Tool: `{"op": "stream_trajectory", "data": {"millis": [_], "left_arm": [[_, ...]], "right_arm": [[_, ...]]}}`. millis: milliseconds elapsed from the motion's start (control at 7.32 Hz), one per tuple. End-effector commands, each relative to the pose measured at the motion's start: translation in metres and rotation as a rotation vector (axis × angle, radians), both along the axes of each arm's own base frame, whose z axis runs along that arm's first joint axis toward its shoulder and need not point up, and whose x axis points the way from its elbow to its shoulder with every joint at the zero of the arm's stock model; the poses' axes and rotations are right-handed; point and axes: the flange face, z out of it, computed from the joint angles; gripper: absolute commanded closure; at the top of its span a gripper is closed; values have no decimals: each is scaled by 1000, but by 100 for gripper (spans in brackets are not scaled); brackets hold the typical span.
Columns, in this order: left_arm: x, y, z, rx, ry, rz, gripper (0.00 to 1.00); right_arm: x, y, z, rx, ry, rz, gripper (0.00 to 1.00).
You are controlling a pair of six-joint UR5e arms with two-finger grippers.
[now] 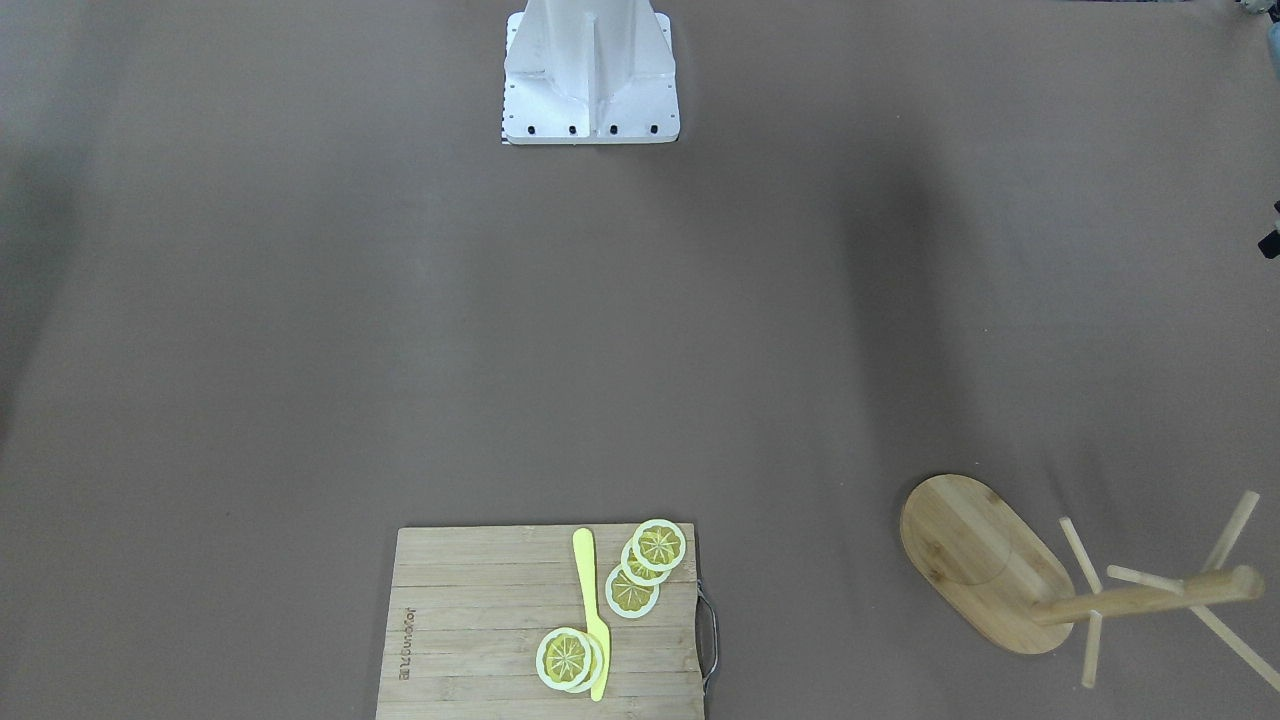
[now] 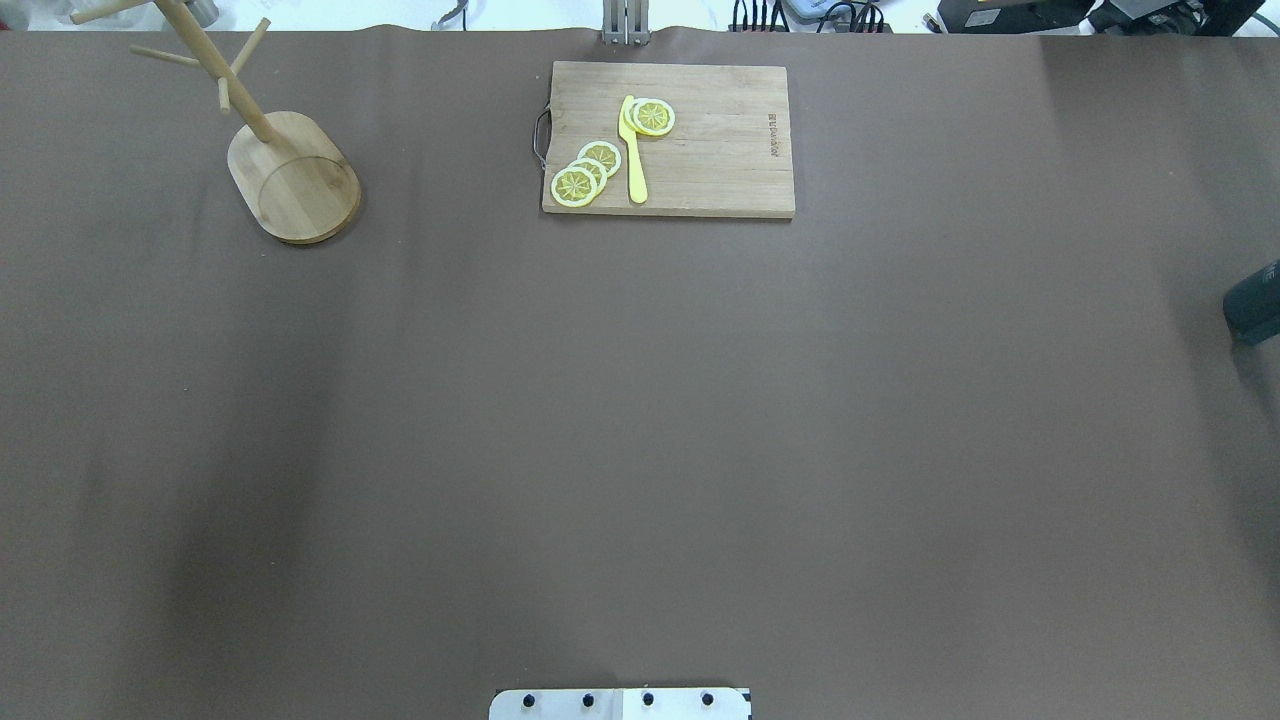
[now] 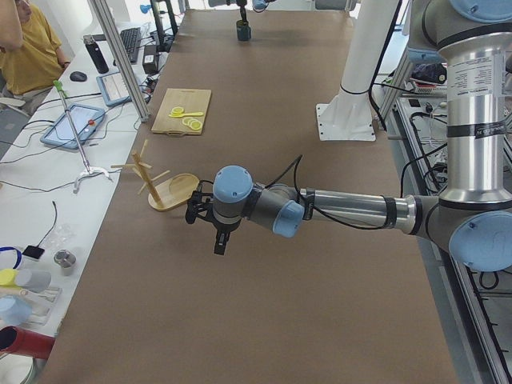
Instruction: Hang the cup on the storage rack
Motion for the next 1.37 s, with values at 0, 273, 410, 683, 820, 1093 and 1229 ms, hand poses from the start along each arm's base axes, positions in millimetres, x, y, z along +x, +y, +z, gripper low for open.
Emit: {"op": "stream_trajectory", "data": {"millis": [0,273,410,683,820,1093,1229], "left_arm": [[0,3,3,-7,-1,0,1],[0,5,6,-13,-1,0,1],[-1,12,12,-27,-1,-1,1],[-1,22,25,-52,-2,2,1],[0,33,31,-65,25,14,1],[0,38,41,-87,33,16,1],[0,39,42,-88,33,16,1]], "right_arm": [[-2,-4,-3,8,1,-2,100],[-6,-16,-20,41,-5,-6,100],[-13,-36,-49,87,-21,-13,100],[-100,-40,-152,75,-53,31,100],[-173,-22,-214,53,-33,84,100],[-276,17,-333,29,-137,107,100],[-333,36,-385,-35,-169,144,100]]}}
